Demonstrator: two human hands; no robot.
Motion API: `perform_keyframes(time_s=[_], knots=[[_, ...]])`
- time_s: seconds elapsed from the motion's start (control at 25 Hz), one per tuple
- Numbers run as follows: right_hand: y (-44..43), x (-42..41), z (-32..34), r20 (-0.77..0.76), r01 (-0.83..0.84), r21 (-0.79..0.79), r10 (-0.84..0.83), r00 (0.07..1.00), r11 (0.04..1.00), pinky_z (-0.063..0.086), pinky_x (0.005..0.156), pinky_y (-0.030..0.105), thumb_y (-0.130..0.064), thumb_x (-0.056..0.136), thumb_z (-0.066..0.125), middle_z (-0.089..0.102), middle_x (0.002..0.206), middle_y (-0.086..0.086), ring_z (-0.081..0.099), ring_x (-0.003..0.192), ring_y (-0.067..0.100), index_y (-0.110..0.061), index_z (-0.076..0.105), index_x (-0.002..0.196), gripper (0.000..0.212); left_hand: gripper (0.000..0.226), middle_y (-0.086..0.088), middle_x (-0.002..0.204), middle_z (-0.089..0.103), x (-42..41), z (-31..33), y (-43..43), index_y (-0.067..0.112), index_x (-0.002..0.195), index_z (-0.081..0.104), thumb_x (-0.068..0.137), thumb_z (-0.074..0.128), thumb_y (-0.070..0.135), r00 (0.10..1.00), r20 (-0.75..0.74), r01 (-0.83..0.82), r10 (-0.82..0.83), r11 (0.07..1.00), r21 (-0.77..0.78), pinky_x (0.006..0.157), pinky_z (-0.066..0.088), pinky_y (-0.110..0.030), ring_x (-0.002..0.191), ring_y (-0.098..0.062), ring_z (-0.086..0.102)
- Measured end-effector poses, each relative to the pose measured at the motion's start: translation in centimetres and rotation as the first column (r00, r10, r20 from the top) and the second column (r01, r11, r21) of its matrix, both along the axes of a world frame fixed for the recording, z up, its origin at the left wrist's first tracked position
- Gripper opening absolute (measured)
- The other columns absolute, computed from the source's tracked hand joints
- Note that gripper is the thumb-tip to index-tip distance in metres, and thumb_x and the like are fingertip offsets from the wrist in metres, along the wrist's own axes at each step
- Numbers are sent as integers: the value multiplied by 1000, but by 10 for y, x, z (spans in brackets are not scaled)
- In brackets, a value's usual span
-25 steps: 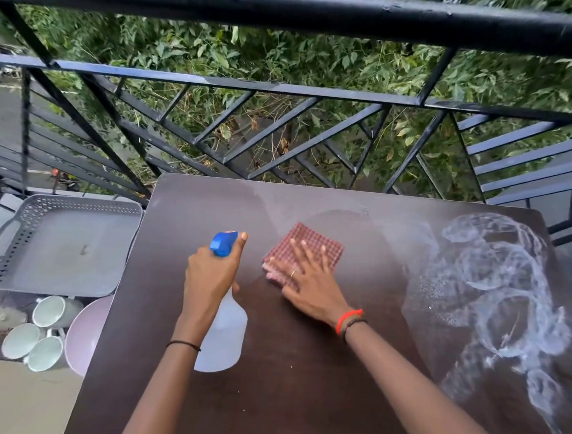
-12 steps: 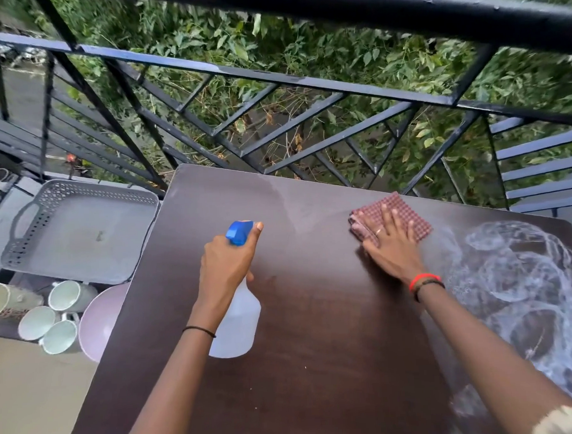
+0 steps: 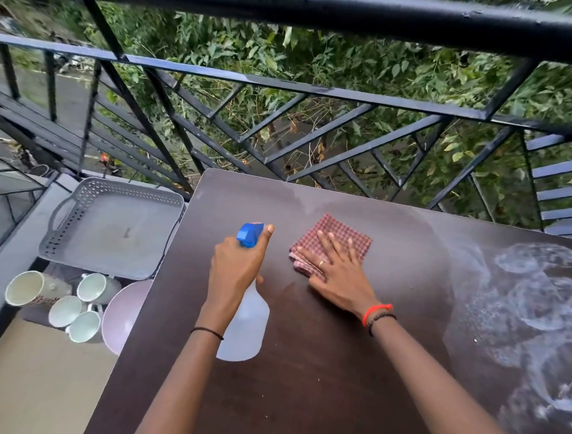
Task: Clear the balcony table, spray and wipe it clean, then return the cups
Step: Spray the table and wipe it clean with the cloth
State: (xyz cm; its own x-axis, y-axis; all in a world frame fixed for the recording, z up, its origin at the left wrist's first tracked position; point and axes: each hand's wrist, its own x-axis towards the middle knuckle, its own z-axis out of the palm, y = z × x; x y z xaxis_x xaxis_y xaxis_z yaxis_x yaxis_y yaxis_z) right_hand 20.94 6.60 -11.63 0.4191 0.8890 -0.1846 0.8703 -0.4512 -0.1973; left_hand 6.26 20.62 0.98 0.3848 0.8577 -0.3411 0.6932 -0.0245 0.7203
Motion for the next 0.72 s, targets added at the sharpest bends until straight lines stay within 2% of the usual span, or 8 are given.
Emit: perform_keyframes(time_s=[0.16,0.32,0.4,0.48,0.6,0.72], knots=[[-11,39,3,16,106,-32,-105,994,994,-10,117,45,-57,79,20,-2,160,-3,-5,148,19,-50,13,145,67,41,-13,70,73,-1,4,2,23,87,66,89,53,62,1000,-2,31,-31,999,9,77,58,-38,51,-21,70],[51,74,7,-9,213,-32,-213,977,977,-11,116,49,-55,87,28,-5,160,2,-7,147,22,-46,15,146,61,41,-16,69,71,-10,4,7,26,89,69,88,54,64,999,-17,32,-32,999,5,74,58,-37,46,-18,68],[92,72,4,-31,179,-38,-180,983,983,-11,116,51,-52,92,32,-6,160,4,-8,147,24,-46,15,147,58,47,-12,60,68,-16,4,11,24,95,71,87,52,66,998,-57,26,-25,1000,17,75,56,-35,48,-17,68],[124,58,2,-51,127,-34,-129,990,991,-11,116,53,-53,93,31,-8,160,6,-9,147,25,-46,13,147,57,43,-11,51,65,-22,7,14,30,99,71,87,51,66,995,-92,40,-36,999,36,77,55,-33,56,-17,69],[141,29,4,-59,-16,-37,13,998,999,-13,115,53,-53,92,29,-8,160,5,-10,147,25,-48,12,146,57,38,-11,52,66,-29,7,20,33,97,70,86,53,65,997,-71,7,-4,999,48,83,55,-36,57,-18,69],[109,6,6,-42,-155,-34,154,987,987,-15,114,50,-54,83,21,-7,160,2,-8,147,23,-49,12,145,63,40,-11,57,70,-29,4,24,29,88,69,86,52,66,997,-73,3,2,998,64,84,55,-38,57,-18,70]])
